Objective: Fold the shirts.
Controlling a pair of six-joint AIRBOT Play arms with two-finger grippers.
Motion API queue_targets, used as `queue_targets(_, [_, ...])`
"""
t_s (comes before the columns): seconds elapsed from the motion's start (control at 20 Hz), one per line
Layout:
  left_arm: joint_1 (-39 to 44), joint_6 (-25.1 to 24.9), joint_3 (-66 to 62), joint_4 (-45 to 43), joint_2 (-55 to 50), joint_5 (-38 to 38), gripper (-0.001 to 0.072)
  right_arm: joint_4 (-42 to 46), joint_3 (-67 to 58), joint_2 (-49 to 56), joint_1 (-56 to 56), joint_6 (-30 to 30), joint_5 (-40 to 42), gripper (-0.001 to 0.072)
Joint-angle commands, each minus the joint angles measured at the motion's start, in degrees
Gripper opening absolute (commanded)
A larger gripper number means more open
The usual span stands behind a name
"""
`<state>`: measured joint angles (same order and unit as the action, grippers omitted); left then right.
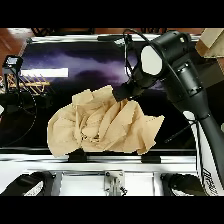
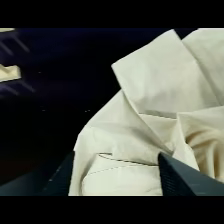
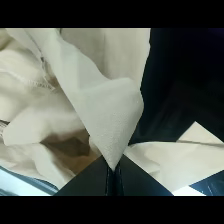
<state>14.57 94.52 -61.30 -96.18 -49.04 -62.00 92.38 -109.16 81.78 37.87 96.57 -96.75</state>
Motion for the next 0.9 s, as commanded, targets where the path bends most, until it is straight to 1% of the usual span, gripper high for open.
queue_targets(0.0, [-1.2, 1.8, 0.0, 1.9, -0.2, -1.2, 0.0685, 0.2, 0.0, -0.8, 0.5, 1.9, 1.6, 0.0073])
queue_targets(0.05, [-1.4, 1.8, 0.0, 3.0, -0.3, -1.7, 0.0684, 0.1, 0.0, -0.7, 0.5, 2.3, 2.5, 0.0073])
queue_targets(0.15, [-1.5, 1.7, 0.0, 2.3, -0.9, -2.2, 0.0683, 0.0, 0.0, -0.4, 0.5, 3.6, 3.8, 0.0074])
queue_targets(0.3, [-2.5, 1.6, 0.0, 2.3, -1.4, -2.5, 0.0679, -2.0, 0.0, -0.2, 0.5, 4.8, 3.8, 0.0073])
queue_targets(0.4, [-2.8, 1.4, 0.1, 3.7, -1.6, -2.6, 0.0678, -2.4, 0.0, -0.2, 0.5, 4.8, 3.8, 0.0074])
queue_targets(0.5, [-2.8, -3.2, 0.1, 9.7, -2.4, -2.6, 0.0678, -2.5, 0.0, -0.2, 0.5, 4.9, 3.8, 0.0073])
queue_targets(0.6, [-2.4, -8.9, 0.1, 19.2, -4.3, -2.3, 0.0679, -4.0, 0.0, -0.2, 0.5, 5.0, 3.5, 0.0073])
queue_targets(0.65, [-1.7, -12.8, 0.1, 23.2, -5.9, -1.7, 0.0679, -4.9, 0.0, -0.2, 0.5, 4.9, 3.3, 0.0073])
queue_targets(0.7, [-0.7, -17.8, 0.1, 26.2, -7.4, -0.8, 0.0678, -5.8, 0.0, -0.2, 0.5, 4.7, 2.9, 0.0073])
queue_targets(0.75, [0.7, -23.6, 0.0, 27.7, -9.3, 0.3, 0.0678, -6.4, 0.0, -0.2, 0.5, 4.6, 2.4, 0.0074])
queue_targets(0.8, [1.8, -27.4, 0.0, 27.6, -11.1, 1.6, 0.0678, -6.8, 0.0, -0.2, 0.5, 4.5, 1.7, 0.0074])
queue_targets(0.85, [2.4, -29.4, 0.0, 27.7, -13.2, 3.2, 0.0678, -7.0, 0.0, -0.2, 0.5, 4.5, 0.9, 0.0074])
